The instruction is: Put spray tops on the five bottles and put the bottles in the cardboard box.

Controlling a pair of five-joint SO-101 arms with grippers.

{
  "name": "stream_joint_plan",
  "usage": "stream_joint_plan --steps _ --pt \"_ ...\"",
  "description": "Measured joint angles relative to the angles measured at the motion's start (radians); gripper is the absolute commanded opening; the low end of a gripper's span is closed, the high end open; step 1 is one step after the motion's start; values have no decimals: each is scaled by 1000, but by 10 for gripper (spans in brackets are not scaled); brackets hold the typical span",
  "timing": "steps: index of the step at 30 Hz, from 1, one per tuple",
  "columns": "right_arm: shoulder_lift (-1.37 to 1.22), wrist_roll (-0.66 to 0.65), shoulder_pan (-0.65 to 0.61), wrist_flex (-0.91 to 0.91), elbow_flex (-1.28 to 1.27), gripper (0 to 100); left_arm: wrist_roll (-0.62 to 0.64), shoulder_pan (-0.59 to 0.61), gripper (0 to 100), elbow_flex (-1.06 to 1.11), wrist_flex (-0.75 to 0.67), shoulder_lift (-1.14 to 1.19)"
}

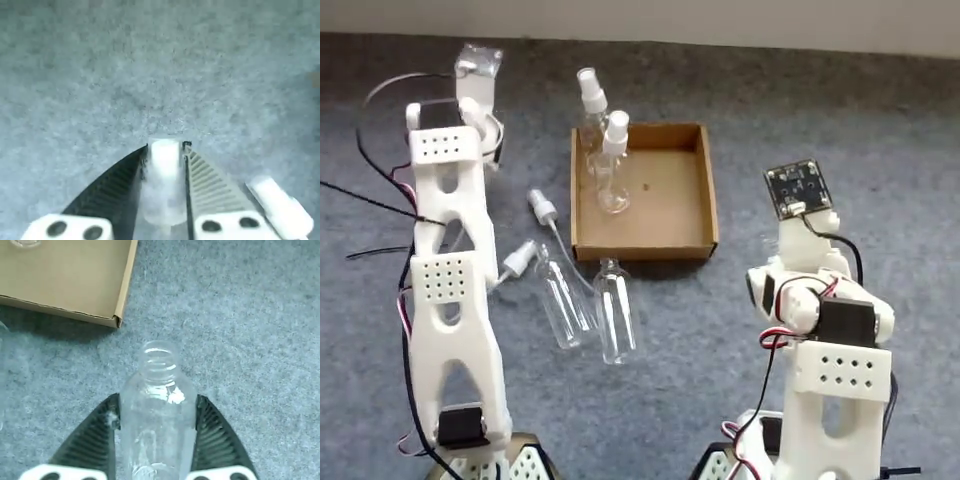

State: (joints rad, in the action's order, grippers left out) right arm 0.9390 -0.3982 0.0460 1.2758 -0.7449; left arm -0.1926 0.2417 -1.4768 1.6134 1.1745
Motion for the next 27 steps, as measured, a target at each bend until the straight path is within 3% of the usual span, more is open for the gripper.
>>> stream_joint_plan --steps 5,9,16,21,27 --pt "0 0 2 0 0 7 -3 -8 17 -115 144 -157" --pt "0 0 0 0 0 5 9 -2 17 14 157 -371" --pt "0 0 -160 -55 0 5 43 -9 21 537 158 -944" --pt "2 112 -315 -281 -25 5 43 -157 17 957 152 -1430" --pt "46 224 -431 -486 -157 5 54 -288 16 1240 -64 -1858"
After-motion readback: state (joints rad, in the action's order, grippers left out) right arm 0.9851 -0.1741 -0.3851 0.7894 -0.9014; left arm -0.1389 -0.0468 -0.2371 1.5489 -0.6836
